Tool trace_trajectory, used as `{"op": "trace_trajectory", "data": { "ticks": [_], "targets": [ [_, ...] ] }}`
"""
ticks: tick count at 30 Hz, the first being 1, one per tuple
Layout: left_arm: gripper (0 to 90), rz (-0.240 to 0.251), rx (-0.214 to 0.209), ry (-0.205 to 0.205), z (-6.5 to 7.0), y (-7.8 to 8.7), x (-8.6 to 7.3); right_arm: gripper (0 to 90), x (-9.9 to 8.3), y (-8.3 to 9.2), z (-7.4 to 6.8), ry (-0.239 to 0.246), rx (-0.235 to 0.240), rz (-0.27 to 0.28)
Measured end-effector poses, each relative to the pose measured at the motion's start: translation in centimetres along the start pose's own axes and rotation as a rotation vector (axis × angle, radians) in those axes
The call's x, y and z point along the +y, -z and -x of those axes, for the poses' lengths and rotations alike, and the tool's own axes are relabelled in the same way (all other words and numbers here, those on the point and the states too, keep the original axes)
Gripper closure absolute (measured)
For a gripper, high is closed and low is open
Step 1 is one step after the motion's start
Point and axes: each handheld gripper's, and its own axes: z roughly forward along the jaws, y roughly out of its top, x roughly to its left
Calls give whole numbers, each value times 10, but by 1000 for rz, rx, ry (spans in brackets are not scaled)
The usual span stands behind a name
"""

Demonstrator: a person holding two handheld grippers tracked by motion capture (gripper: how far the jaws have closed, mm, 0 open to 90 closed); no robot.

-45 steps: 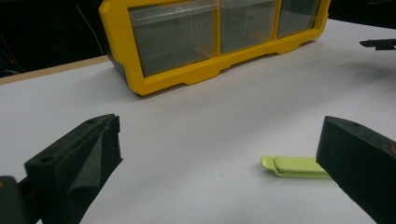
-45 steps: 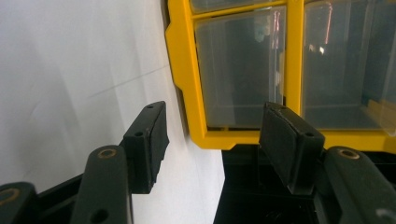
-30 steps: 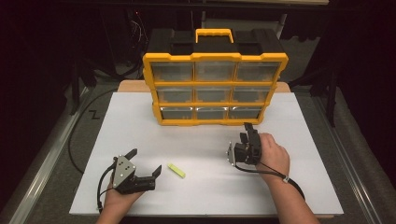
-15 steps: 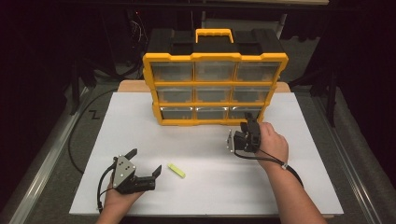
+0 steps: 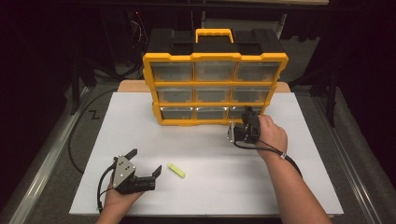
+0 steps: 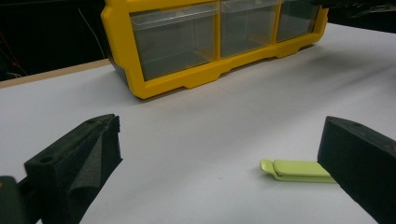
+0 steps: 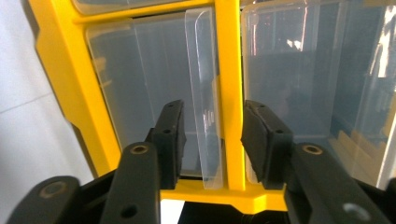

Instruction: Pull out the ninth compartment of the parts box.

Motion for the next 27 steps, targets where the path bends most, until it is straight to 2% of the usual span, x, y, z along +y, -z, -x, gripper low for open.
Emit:
{"op": "trace_trajectory", "data": {
  "ticks": [1, 2, 3, 10, 15, 16, 17, 19, 21, 27],
  "targets": [
    [3, 0, 0, 0, 0, 0, 0, 638, 0, -2, 1, 18, -8, 9],
    [3, 0, 0, 0, 0, 0, 0, 648, 0, -3, 0, 0, 12, -12],
    [3, 0, -1, 1, 0, 0, 0, 657, 0, -4, -1, -4, 7, -20],
    [3, 2, -2, 3, 0, 0, 0, 691, -1, -11, -6, 22, 5, -19],
    [3, 4, -4, 1, 0, 0, 0, 726, 0, -13, -9, 36, -25, -5],
    [3, 2, -4, 0, 0, 0, 0, 735, 1, -12, -9, 41, -15, -24],
    [3, 3, -4, 2, 0, 0, 0, 744, 1, -13, -9, 49, -29, -19],
    [3, 3, -5, 0, 0, 0, 0, 752, 1, -12, -12, 25, -26, -30],
    [3, 3, -5, -1, 0, 0, 0, 768, 1, -13, -12, 44, -50, -17],
    [3, 5, -5, -2, 1, 0, 0, 786, 1, -13, -14, 37, -66, -25]
  ]
}}
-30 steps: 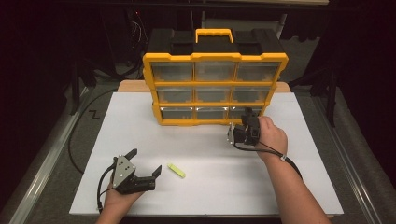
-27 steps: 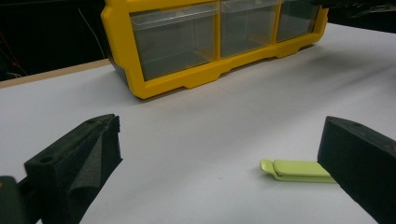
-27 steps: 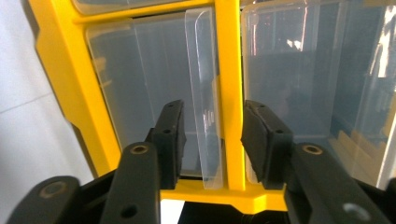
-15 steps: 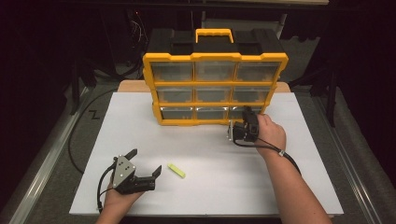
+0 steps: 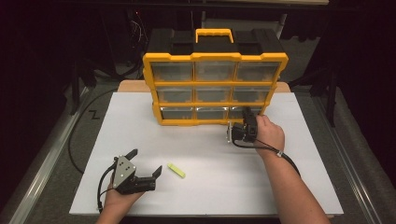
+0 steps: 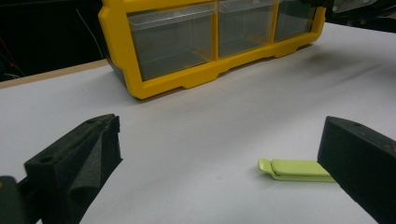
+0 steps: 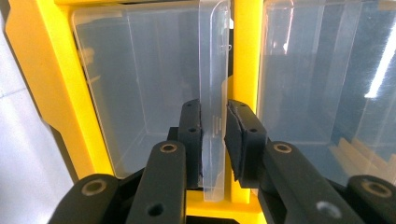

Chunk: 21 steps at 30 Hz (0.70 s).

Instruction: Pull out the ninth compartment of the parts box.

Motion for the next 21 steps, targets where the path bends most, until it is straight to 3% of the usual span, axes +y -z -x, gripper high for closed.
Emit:
{"op": "trace_trajectory", "data": {
  "ticks": [13, 21],
  "targets": [
    [3, -2, -4, 0, 0, 0, 0, 797, 0, 1, 2, -2, -18, 18],
    [3, -3, -4, 0, -1, 0, 0, 821, -1, 3, 5, 11, 1, 24]
  ]
}}
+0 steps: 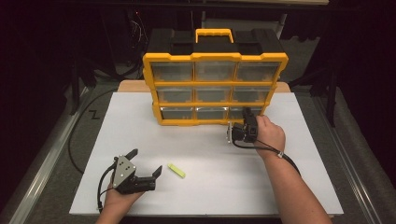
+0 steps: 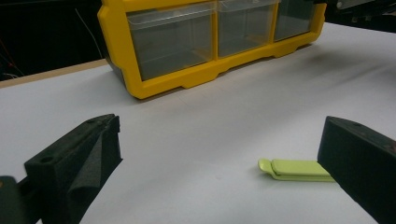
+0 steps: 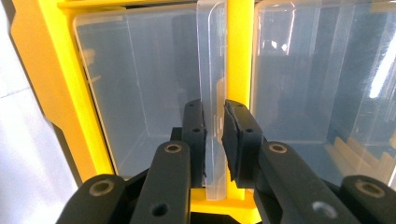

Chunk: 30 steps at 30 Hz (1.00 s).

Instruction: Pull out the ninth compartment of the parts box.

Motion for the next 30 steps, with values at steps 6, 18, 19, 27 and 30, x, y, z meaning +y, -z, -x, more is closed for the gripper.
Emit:
{"op": "trace_trajectory", "data": {
  "ticks": [6, 18, 19, 27, 30],
  "targets": [
    [3, 4, 0, 1, 0, 0, 0, 836, 0, 4, 1, -8, 36, -21],
    [3, 8, 6, 8, -1, 2, 1, 836, -3, 21, 0, -10, 40, -10],
    [3, 8, 5, 8, -1, 2, 1, 836, -3, 21, -1, -1, 12, 7],
    [3, 6, 0, 3, -1, 2, 1, 826, -4, 23, 0, 13, 39, 6],
    [3, 10, 2, 8, -1, 2, 1, 822, -4, 23, 0, 16, 40, 7]
  ]
}}
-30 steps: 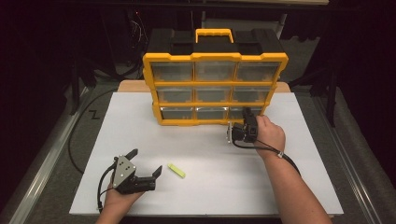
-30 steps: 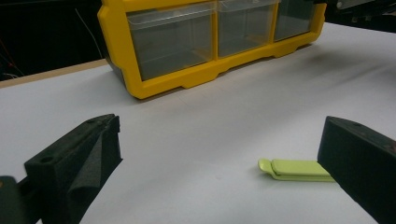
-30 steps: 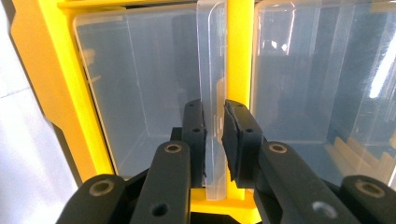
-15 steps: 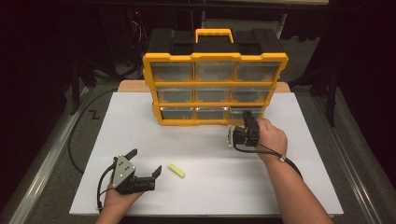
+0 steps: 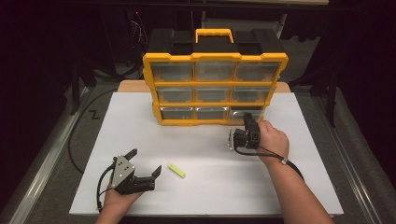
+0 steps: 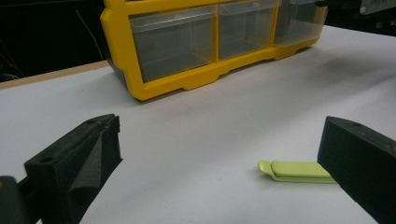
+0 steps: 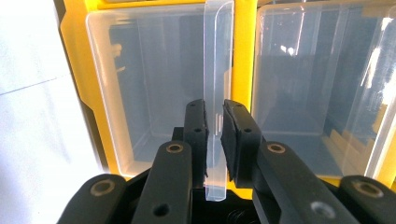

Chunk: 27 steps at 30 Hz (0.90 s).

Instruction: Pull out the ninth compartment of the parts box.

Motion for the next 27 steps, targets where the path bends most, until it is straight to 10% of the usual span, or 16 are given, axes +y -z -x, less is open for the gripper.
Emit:
{"op": "trace_trajectory", "data": {
  "ticks": [21, 27],
  "targets": [
    [3, 4, 0, -3, -1, 1, 1, 406, 2, -10, 9, 53, 65, -19],
    [3, 4, -1, -2, -1, 1, 0, 540, 1, -14, 8, 42, 83, -17]
  ]
}}
